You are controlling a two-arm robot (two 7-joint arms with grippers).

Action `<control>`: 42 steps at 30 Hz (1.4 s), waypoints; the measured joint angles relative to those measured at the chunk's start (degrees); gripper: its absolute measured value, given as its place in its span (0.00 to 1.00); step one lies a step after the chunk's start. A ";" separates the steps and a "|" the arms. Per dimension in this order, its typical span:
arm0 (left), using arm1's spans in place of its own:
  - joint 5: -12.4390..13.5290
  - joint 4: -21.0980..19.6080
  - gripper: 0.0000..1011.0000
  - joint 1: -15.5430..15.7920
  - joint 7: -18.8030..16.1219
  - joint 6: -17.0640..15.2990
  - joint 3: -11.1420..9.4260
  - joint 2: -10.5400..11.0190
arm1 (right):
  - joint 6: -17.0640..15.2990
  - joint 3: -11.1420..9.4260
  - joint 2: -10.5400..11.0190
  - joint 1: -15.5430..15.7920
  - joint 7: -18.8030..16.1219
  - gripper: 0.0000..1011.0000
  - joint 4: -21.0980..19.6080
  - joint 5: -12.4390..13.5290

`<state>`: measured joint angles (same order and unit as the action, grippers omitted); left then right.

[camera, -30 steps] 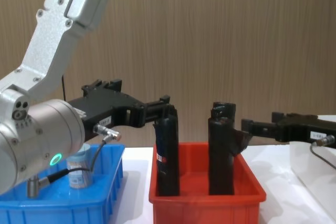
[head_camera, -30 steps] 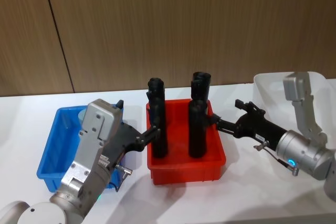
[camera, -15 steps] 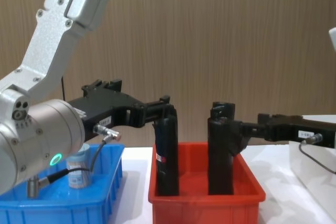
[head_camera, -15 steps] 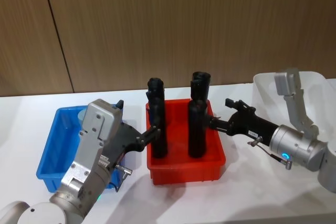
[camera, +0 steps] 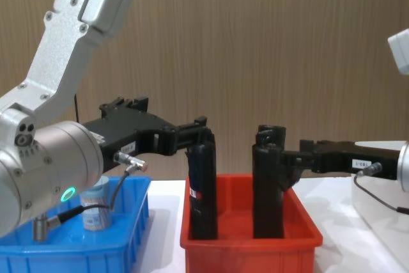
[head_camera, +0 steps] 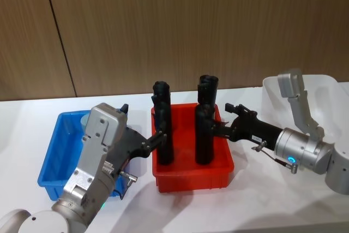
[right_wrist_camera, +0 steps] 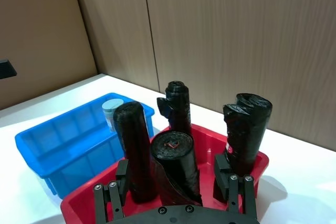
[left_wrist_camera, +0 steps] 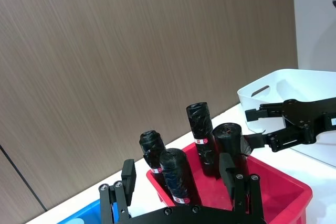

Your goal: Pick the cotton swabs from the blue box and place them into the white box.

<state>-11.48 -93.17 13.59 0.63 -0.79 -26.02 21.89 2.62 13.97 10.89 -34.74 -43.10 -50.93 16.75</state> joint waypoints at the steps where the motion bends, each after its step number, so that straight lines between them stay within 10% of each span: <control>1: 0.00 0.00 0.99 0.00 0.00 0.00 0.00 0.00 | 0.13 0.10 -0.08 -0.27 -0.37 0.99 0.41 0.00; 42: 0.00 0.00 0.99 0.00 0.00 0.00 0.00 0.00 | 5.80 3.13 -3.84 -10.26 -4.71 0.99 15.45 -1.65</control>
<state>-11.48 -93.17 13.59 0.62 -0.79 -26.03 21.89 8.42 17.10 7.04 -45.01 -47.80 -35.48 15.09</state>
